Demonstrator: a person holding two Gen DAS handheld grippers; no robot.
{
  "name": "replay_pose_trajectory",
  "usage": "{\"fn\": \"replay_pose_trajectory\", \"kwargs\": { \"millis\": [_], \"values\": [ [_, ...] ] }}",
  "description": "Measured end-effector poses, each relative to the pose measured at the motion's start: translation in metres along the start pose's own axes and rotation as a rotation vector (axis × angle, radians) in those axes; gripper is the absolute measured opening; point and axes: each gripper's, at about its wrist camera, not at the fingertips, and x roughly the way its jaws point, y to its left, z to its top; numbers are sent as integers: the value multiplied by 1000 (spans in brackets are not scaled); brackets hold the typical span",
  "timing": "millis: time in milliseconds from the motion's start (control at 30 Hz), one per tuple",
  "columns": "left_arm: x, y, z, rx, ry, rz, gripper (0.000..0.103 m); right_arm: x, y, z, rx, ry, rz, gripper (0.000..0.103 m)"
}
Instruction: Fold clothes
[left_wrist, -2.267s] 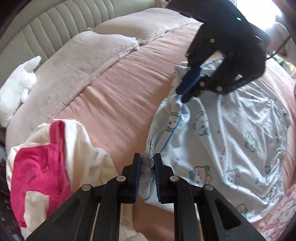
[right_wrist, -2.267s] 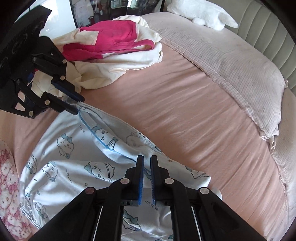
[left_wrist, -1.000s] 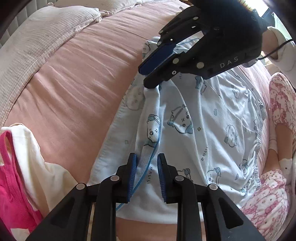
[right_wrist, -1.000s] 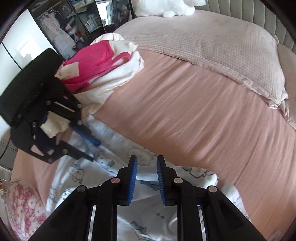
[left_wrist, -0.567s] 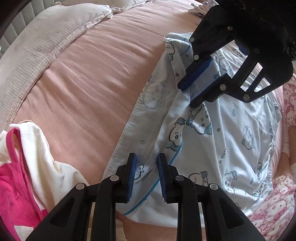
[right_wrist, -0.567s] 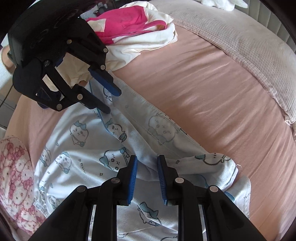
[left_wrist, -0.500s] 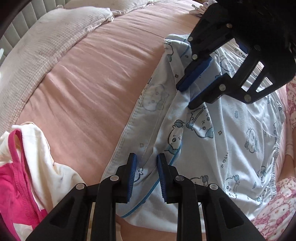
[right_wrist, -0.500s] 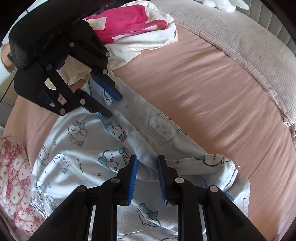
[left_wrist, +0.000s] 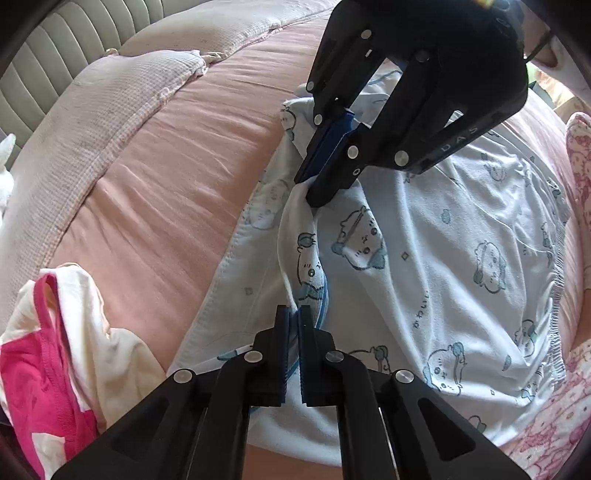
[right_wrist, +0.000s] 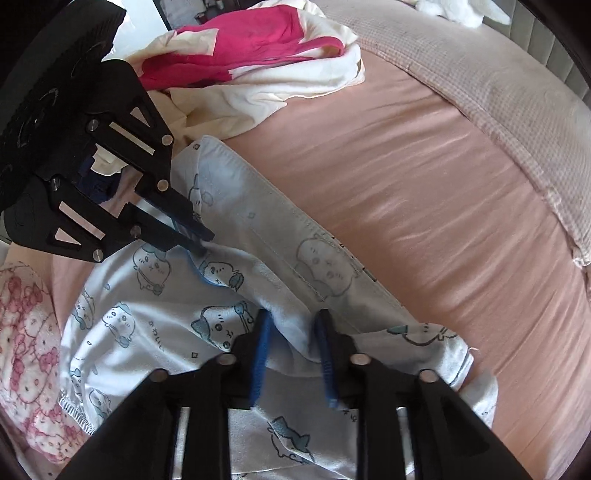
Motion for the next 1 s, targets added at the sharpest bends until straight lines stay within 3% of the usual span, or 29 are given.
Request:
{"fn": "replay_pose_trajectory", "kwargs": {
  "millis": [133,200,267,300,333,367,433,500,567,600,667,733,767,800,900,933,1000],
  "values": [
    [-14,10,3,-65,-33,67,3,-21,-6,4,62,-130,-76,6],
    [-14,16,4,-75,-13,152,6,-23,-11,7,94,-164,-108,6],
    [-9,30,7,-116,31,186,8,-16,-19,10,134,-156,-106,14],
    [-5,47,12,-142,46,225,8,-12,-26,12,161,-148,-91,29],
    [-9,54,12,-171,48,274,8,-10,-33,12,204,-157,-63,36],
    [-20,60,10,-210,26,292,8,-12,-40,9,255,-181,-34,36],
    [-51,67,-4,-298,-47,258,9,-34,-51,-5,363,-276,-2,36],
    [-65,48,-2,-323,-116,127,9,-63,-58,-27,440,-376,-12,38],
    [-53,14,13,-294,-126,-25,9,-73,-58,-39,463,-352,-97,39],
    [-38,15,27,-268,-116,-84,9,-67,-57,-40,462,-305,-130,39],
    [-2,7,37,-216,-80,-158,9,-56,-52,-56,444,-213,-146,39],
    [34,0,52,-189,0,-113,9,-49,-45,-85,443,-154,-181,39],
    [37,-5,55,-190,-6,-85,9,-46,-43,-101,448,-122,-227,39],
    [36,-8,60,-202,-26,-74,9,-42,-42,-116,451,-88,-294,39],
    [8,-16,84,-260,-197,-154,9,-43,-41,-160,450,-50,-488,41],
    [8,-19,95,-255,-237,-173,9,-46,-38,-172,467,-59,-515,42],
    [41,-17,130,-225,-204,-187,9,-55,-24,-186,494,-116,-500,42]
  ]
}}
